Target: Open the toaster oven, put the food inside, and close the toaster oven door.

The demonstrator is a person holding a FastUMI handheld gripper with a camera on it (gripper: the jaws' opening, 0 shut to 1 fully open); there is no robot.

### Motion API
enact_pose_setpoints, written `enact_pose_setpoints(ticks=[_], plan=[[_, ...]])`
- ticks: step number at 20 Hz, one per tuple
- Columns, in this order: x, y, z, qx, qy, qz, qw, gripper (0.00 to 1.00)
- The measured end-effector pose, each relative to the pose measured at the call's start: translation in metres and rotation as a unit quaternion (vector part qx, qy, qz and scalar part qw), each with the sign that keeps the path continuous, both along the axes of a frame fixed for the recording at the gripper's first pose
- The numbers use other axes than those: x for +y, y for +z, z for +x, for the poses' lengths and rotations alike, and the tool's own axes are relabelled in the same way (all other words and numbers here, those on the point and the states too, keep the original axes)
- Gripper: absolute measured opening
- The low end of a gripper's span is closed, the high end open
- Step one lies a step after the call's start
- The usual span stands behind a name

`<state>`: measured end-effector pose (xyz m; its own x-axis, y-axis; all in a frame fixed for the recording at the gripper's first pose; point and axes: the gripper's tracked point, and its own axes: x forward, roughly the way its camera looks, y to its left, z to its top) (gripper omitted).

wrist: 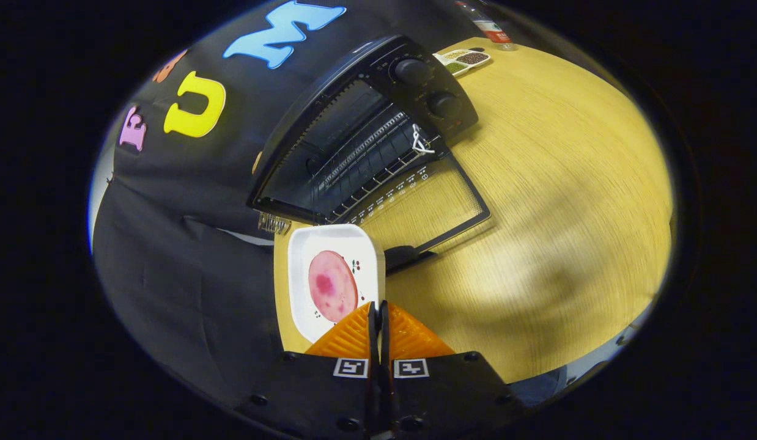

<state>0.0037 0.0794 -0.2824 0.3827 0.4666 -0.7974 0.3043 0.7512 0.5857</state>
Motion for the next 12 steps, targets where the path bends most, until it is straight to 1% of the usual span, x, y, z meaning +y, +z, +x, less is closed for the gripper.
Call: enact_pose_setpoints(ticks=[4,6,8,12], plan=[[0.009,0.002,0.020,-0.007,-0.071,0.010,0.997,0.01],[0.012,0.001,0.030,-0.009,-0.109,0.013,0.994,0.01],[0.015,-0.003,0.041,-0.010,-0.150,0.016,0.989,0.01],[0.023,-0.011,0.059,-0.005,-0.215,0.038,0.976,0.01]])
